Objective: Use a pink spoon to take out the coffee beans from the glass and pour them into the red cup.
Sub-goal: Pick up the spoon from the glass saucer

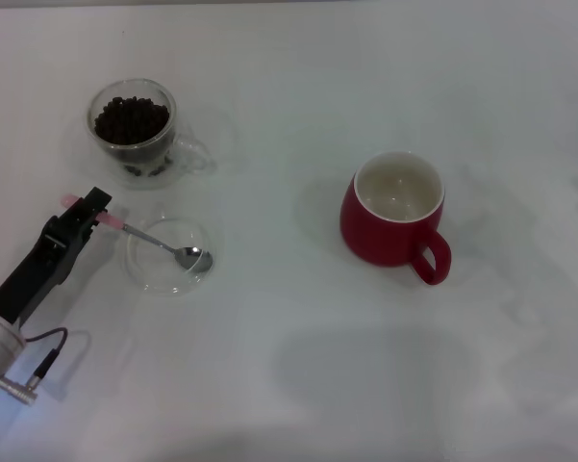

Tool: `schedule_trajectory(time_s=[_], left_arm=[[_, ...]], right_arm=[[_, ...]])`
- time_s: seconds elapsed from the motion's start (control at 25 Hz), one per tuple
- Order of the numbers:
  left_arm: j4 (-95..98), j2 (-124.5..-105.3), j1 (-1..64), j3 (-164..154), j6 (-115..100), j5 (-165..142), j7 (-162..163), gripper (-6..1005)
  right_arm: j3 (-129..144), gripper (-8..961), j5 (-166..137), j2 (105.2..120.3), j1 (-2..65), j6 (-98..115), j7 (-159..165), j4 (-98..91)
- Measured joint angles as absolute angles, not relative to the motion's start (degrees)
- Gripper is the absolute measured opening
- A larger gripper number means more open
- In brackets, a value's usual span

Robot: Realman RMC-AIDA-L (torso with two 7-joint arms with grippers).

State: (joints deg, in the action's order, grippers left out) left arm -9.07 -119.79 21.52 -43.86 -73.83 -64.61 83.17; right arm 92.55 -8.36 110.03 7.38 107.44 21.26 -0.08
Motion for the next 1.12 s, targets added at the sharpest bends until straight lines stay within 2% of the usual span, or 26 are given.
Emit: schedule_trajectory(time_s=[0.44, 1.12], left_arm=[[-9.06, -119.79, 21.24, -43.77, -73.77, -64.29, 83.26, 146], [-3.22, -119.16, 18.08, -44.10, -80.63, -64.56, 82.37, 129]], right_arm=[[92.55, 666, -8.57, 110.45, 7.54, 107.11, 19.86, -0.08], [92.60, 666, -8.80, 110.73, 7.59, 106.95, 19.84, -0.06]])
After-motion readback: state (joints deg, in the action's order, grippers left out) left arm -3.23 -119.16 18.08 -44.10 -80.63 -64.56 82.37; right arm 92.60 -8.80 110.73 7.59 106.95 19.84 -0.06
